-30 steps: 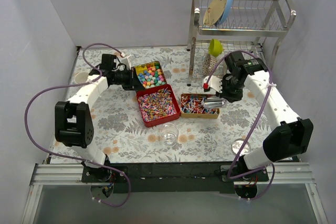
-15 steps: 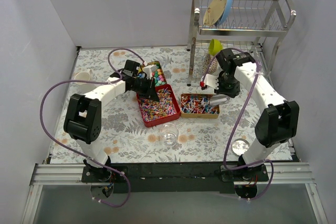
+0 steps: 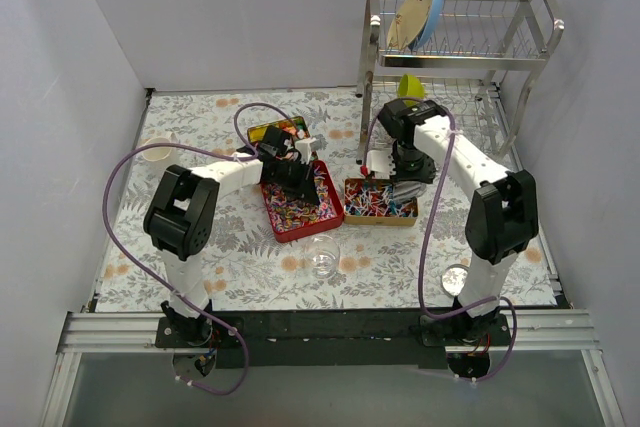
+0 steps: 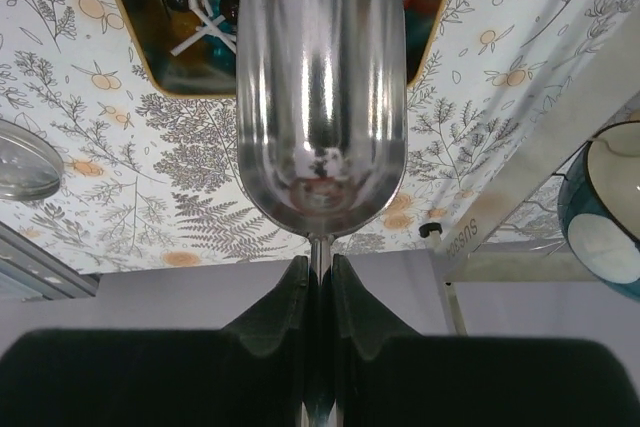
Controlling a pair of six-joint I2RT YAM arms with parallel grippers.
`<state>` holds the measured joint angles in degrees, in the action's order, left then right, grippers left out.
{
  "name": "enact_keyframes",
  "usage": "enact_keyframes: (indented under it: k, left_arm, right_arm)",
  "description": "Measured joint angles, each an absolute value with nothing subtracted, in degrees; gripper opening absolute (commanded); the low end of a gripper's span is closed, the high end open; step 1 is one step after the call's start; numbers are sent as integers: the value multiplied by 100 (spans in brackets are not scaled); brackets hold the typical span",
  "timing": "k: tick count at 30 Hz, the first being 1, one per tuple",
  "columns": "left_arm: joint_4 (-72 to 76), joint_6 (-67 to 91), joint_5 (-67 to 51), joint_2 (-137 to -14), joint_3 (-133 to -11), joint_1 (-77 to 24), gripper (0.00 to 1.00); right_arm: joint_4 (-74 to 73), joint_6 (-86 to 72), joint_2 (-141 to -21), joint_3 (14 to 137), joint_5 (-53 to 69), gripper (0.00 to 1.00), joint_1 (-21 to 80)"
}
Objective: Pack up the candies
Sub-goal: Scoop the fake candies from the storage box.
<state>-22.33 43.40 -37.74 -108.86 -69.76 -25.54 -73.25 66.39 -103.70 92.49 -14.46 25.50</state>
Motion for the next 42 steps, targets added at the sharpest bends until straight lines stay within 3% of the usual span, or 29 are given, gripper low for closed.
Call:
enact_keyframes:
  k: [15,29,42]
  left_arm:
    - [-1020,4609,-4007,-10960,-6434,-3122,0]
    - [-558,5192,-3975,-11048,-6145,-3367,0]
    - [-945,5039,-3815,-11037,-6235,-3365,0]
  right_arm:
    - [-7356,6423,-11065,9220,-1857,1,3183]
    - [-7325,5787,-11622,9730,-1420,1,3763]
    - [-5793,5183,-10921,7961,-432,1,3487]
